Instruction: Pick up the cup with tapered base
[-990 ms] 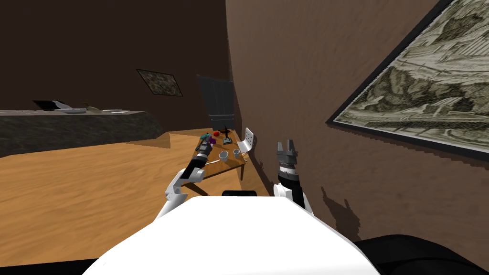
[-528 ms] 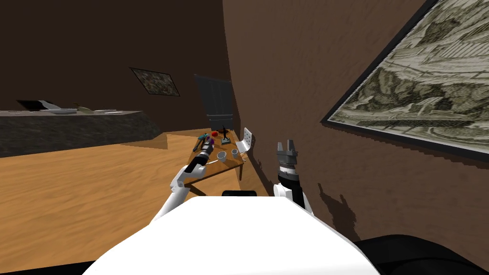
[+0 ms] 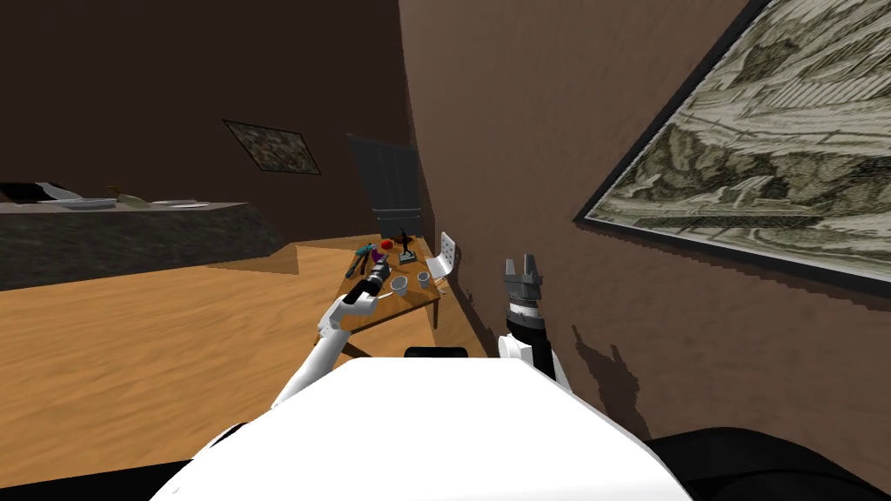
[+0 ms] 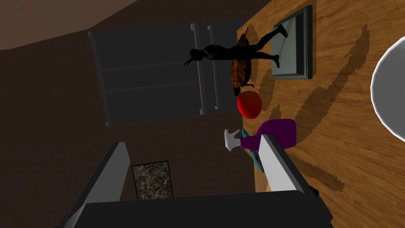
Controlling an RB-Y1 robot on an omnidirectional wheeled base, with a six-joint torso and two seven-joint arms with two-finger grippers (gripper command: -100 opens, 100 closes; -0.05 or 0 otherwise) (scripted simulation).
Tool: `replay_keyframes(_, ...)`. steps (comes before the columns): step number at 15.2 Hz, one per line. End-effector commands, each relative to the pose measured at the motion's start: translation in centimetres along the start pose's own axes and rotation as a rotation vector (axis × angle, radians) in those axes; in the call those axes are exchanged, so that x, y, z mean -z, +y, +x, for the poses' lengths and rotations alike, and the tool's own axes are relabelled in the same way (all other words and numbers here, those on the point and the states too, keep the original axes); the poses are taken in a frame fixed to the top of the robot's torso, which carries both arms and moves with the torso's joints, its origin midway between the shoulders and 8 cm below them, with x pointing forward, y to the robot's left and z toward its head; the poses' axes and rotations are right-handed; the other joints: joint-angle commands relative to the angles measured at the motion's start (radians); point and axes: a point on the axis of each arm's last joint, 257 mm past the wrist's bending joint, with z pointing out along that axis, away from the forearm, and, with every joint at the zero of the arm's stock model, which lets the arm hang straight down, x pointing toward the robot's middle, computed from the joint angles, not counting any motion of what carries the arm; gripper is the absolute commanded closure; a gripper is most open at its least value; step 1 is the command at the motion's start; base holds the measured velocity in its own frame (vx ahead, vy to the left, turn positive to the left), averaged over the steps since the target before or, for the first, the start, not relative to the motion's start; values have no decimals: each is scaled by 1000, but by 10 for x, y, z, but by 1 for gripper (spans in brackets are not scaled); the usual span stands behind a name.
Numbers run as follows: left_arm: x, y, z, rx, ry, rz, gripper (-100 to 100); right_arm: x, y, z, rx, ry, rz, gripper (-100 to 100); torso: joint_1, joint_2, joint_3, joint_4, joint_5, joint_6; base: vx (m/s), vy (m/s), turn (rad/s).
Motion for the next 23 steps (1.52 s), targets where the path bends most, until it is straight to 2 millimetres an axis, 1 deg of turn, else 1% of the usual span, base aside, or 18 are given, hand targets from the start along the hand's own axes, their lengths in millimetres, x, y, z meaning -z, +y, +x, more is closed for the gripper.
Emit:
replay_keyframes(1, -9, 16, -5, 21, -7, -61, -100, 0, 0, 0, 0, 0, 0, 0, 0, 0, 0, 0, 0, 0, 3, -43, -45)
replay_keyframes(3, -9, 22, -6, 21, -11, -87, -100, 0, 0, 0, 0, 0, 0, 0, -1, 0, 0, 0, 0, 0, 9, -44, -44)
replay_keyframes(4, -17, 31, -10, 38, -16, -124, -100, 0, 0, 0, 0, 0, 0, 0, 0, 0, 0, 0, 0, 0, 9, -58, -63)
replay_keyframes(6, -16, 39, -11, 38, -20, -154, -100, 0, 0, 0, 0, 0, 0, 0, -1, -1, 0, 0, 0, 0, 10, -49, -44)
replay_keyframes(7, -24, 46, -14, 55, -26, -190, -100, 0, 0, 0, 0, 0, 0, 0, -1, 0, 0, 0, 0, 0, 9, -46, -53)
replay_keyframes(9, -23, 56, -16, 55, -30, -222, -100, 0, 0, 0, 0, 0, 0, 0, -1, -1, 0, 0, 0, 0, 12, -46, -47)
replay_keyframes(10, -30, 61, -19, 71, -36, -255, -100, 0, 0, 0, 0, 0, 0, 0, 0, -1, 0, 0, 0, 0, 25, -47, -59)
replay_keyframes(11, -28, 70, -21, 71, -41, -282, -100, 0, 0, 0, 0, 0, 0, 0, -1, -1, -1, 0, 0, 0, 31, -53, -64)
replay_keyframes(12, -27, 72, -21, 71, -42, -291, -100, 0, 0, 0, 0, 0, 0, 0, -1, -2, -1, 0, 0, 0, 17, -41, -26)
replay_keyframes(13, -34, 76, -24, 87, -48, -324, -100, 0, 0, 0, 0, 0, 0, 0, -1, -1, -1, 0, 0, 0, 10, -51, -64)
replay_keyframes(14, -31, 86, -26, 87, -54, -354, -100, 0, 0, 0, 0, 0, 0, 0, -1, -1, -1, 0, 0, 0, 14, -60, -64)
replay_keyframes(15, -31, 88, -26, 87, -55, -360, -100, 0, 0, 0, 0, 0, 0, 0, -1, -1, -1, 0, 0, 0, 12, -43, -19)
replay_keyframes(16, -36, 95, -30, 104, -64, -396, -100, 0, 0, 0, 0, 0, 0, 0, -1, -1, 0, 0, 0, 0, 20, -45, -65)
replay_keyframes(18, -32, 103, -31, 104, -69, -429, -100, 0, 0, 0, 0, 0, 0, 0, -1, -1, -1, 0, 0, 0, 24, -43, -44)
replay_keyframes(19, -37, 110, -35, 121, -78, -464, -100, 0, 0, 0, 0, 0, 0, 0, 0, -1, -1, 0, 0, 0, 27, -46, -56)
replay_keyframes(21, -32, 118, -35, 121, -82, -499, -100, 0, 0, 0, 0, 0, 0, 0, -1, -2, -1, 0, 0, 0, 24, -41, -44)
replay_keyframes(22, -32, 118, -35, 121, -82, -499, -100, 0, 0, 0, 0, 0, 0, 0, 0, -1, -1, 0, 0, 0, 12, -19, 7)
replay_keyframes(23, -34, 128, -38, 138, -93, -547, -100, 0, 0, 0, 0, 0, 0, 0, 1, -1, 0, 0, 0, 0, 23, -32, -51)
